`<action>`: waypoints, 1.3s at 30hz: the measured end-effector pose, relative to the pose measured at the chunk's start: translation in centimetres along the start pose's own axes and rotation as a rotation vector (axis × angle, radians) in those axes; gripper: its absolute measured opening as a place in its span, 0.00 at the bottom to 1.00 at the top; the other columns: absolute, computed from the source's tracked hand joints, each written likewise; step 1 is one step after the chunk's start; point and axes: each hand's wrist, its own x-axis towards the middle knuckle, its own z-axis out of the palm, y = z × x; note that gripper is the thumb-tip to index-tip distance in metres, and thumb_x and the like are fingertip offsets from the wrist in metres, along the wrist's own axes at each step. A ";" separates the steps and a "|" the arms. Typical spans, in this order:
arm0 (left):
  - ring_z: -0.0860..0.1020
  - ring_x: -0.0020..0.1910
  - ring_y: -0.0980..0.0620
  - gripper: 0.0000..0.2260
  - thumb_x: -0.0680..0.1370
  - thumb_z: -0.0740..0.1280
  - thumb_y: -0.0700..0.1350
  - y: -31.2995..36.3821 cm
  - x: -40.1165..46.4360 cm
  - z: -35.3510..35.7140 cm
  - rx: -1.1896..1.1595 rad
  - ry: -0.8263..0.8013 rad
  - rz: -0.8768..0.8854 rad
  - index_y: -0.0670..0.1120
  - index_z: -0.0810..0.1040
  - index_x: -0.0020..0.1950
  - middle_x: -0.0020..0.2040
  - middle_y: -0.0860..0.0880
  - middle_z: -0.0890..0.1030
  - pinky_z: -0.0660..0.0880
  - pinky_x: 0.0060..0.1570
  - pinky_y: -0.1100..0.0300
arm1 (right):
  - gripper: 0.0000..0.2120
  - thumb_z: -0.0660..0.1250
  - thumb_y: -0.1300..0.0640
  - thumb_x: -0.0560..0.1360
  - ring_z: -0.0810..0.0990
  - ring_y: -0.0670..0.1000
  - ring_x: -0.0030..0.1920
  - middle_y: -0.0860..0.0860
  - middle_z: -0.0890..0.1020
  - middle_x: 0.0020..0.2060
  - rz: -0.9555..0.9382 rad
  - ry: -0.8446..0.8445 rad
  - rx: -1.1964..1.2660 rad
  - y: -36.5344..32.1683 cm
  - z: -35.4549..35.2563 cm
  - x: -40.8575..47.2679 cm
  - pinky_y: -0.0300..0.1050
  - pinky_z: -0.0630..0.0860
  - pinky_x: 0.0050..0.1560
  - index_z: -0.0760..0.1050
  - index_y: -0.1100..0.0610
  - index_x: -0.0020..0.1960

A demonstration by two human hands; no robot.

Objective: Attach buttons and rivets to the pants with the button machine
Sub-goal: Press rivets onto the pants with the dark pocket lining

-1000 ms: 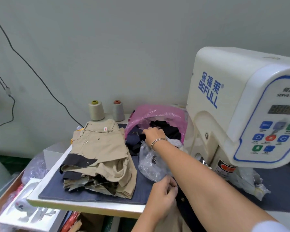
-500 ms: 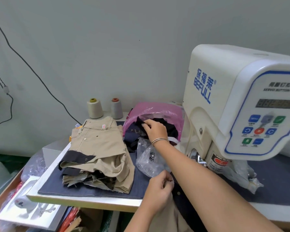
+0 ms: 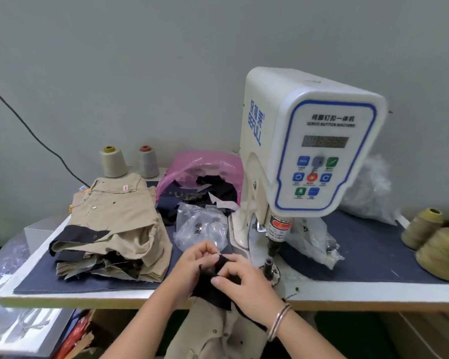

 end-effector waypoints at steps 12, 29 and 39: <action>0.74 0.48 0.50 0.08 0.76 0.66 0.52 -0.3 -3.5 1.5 0.353 -0.436 -0.158 0.47 0.77 0.46 0.45 0.49 0.76 0.69 0.57 0.51 | 0.09 0.74 0.62 0.61 0.74 0.45 0.31 0.49 0.76 0.28 -0.051 0.124 0.837 -2.1 -8.3 -3.2 0.35 0.71 0.33 0.77 0.52 0.28; 0.73 0.40 0.54 0.05 0.78 0.62 0.43 8.6 -0.3 9.0 0.475 -0.481 0.163 0.50 0.77 0.45 0.39 0.52 0.77 0.71 0.44 0.64 | 0.11 0.71 0.61 0.73 0.71 0.31 0.57 0.31 0.75 0.53 -0.217 0.064 -0.112 -0.7 -10.7 -5.7 0.25 0.62 0.55 0.75 0.53 0.33; 0.71 0.44 0.60 0.02 0.78 0.62 0.53 0.2 -4.7 2.3 1.021 0.108 0.634 0.58 0.68 0.47 0.43 0.60 0.72 0.70 0.45 0.61 | 0.12 0.64 0.66 0.76 0.77 0.48 0.28 0.52 0.79 0.28 0.151 0.365 0.694 3.1 -9.4 -3.9 0.35 0.73 0.28 0.78 0.61 0.35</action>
